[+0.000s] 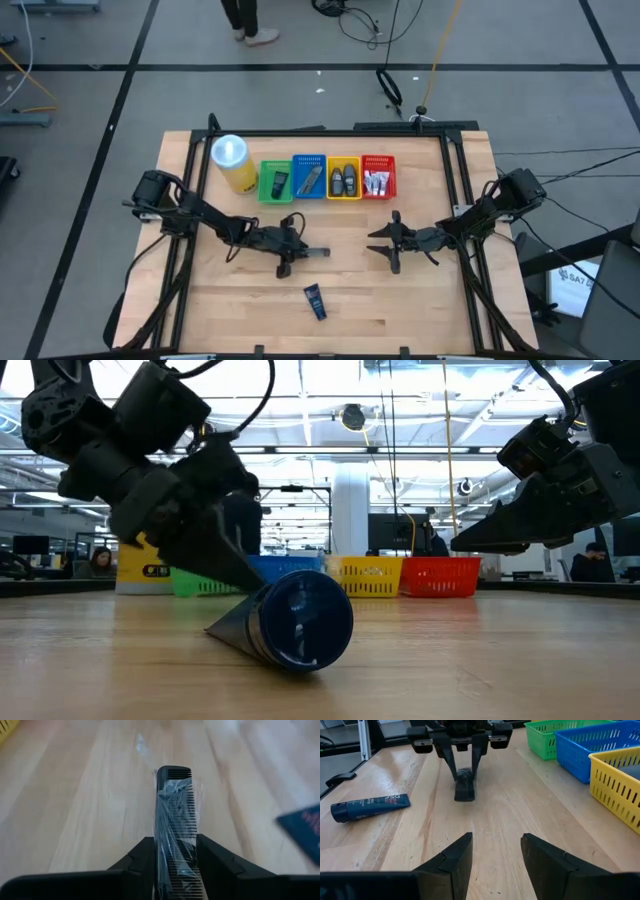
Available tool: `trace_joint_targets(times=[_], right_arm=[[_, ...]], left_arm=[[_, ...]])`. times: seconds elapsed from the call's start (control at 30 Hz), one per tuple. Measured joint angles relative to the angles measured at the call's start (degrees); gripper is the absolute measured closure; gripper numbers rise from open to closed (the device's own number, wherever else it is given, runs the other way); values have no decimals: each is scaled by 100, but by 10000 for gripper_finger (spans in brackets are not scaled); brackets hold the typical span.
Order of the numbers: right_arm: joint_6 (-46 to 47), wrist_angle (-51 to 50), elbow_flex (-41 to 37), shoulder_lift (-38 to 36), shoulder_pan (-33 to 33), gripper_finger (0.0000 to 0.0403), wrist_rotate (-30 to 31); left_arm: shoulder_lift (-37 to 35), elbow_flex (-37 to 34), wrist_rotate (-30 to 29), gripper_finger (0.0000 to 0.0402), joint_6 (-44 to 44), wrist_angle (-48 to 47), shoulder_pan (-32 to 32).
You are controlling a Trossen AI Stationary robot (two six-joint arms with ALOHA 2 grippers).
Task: Pick & Place Travel size toiletries
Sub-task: Put the hair comb into the blue basket, then put the shave cream into the green basket
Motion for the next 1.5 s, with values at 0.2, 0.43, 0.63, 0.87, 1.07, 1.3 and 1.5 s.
trace_joint_targets(times=[0.2,0.43,0.63,0.87,1.07,1.3,1.5], right_arm=[[0,-2,0,0,-1,243,1],[-2,-2,1,0,-2,243,0],[-2,-2,0,0,0,243,0],[9,-2,0,0,0,243,0],[7,-2,0,0,0,243,-9],[2,-2,1,0,0,243,-11],[3,-8,2,0,0,243,-13]], left_arm=[[-2,2,-556,287,-228,638,-68],[-11,12,-3033,288,-49,1860,101],[-15,401,-3691,288,-108,1840,990],[-18,1122,-3276,264,-394,314,1926],[-20,1251,-3250,207,-1149,-506,2212],[-20,1252,-2915,173,-1430,-727,2153],[-290,1252,-2193,170,-1106,-555,2128]])
